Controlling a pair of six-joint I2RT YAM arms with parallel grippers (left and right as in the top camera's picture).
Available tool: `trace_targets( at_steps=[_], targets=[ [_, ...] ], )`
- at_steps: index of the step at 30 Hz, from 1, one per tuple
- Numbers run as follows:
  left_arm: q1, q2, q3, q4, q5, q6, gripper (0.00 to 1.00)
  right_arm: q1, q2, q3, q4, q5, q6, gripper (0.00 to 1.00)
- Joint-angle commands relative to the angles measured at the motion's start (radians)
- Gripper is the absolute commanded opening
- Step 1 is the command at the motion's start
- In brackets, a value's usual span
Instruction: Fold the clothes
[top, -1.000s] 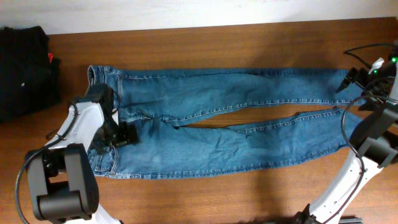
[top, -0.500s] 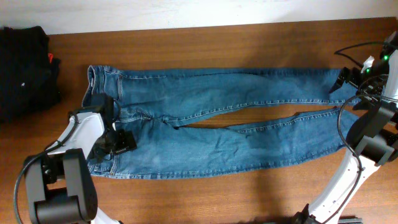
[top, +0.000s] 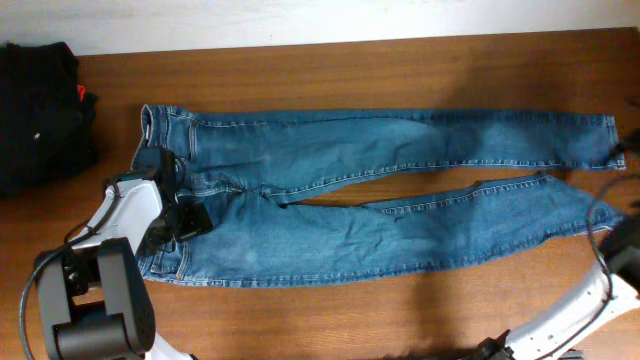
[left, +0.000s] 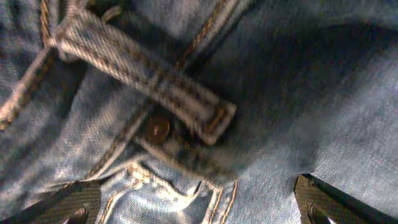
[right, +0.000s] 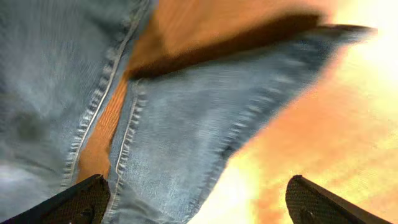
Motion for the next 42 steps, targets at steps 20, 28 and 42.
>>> trace_targets(
  at_steps=[20,28,42],
  targets=[
    [0.008,0.015,0.015,0.035,-0.110,-0.005,0.99,-0.107,-0.044,-0.362,0.224,-0.068,-0.070,0.84],
    [0.008,0.015,0.015,0.051,-0.119,-0.005,0.96,-0.127,-0.044,-0.381,0.308,-0.049,-0.068,0.78],
    [0.009,0.016,0.015,0.058,-0.143,-0.005,0.56,-0.126,-0.042,-0.420,0.385,-0.050,-0.068,0.76]
  ],
)
